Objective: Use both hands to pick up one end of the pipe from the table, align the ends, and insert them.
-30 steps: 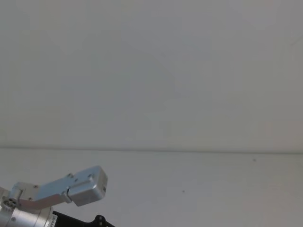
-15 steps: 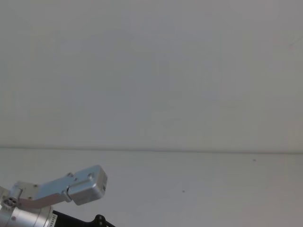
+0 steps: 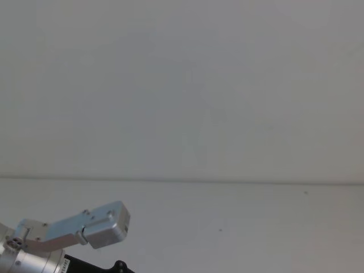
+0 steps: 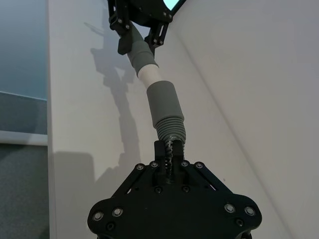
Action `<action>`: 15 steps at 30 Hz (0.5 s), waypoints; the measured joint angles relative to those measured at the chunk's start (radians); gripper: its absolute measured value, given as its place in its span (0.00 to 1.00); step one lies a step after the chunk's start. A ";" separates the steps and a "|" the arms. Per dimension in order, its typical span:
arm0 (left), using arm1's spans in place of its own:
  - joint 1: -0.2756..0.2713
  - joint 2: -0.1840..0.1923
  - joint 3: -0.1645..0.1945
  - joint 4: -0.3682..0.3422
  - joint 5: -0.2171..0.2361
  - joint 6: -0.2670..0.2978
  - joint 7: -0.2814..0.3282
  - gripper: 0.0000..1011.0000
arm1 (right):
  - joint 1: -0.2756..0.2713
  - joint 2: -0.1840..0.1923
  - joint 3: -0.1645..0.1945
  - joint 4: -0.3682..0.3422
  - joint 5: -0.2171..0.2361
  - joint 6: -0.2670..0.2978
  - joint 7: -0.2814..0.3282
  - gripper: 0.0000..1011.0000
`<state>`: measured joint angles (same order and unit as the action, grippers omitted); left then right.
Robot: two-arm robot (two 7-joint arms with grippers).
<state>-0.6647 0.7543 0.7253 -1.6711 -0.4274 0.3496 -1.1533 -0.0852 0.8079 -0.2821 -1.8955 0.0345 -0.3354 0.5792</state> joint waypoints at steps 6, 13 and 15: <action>-0.007 -0.002 0.009 0.009 0.000 -0.005 -0.002 0.33 | 0.003 0.001 -0.002 -0.002 0.000 -0.001 0.003 0.06; -0.013 -0.003 0.016 0.016 0.000 -0.009 -0.002 0.33 | 0.008 0.003 -0.011 -0.003 0.000 -0.002 0.007 0.06; -0.013 -0.003 0.017 0.017 0.000 -0.010 -0.002 0.33 | 0.009 0.004 -0.013 -0.003 0.000 -0.002 0.008 0.06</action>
<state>-0.6782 0.7508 0.7420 -1.6543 -0.4277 0.3398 -1.1551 -0.0763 0.8117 -0.2949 -1.8981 0.0344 -0.3371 0.5869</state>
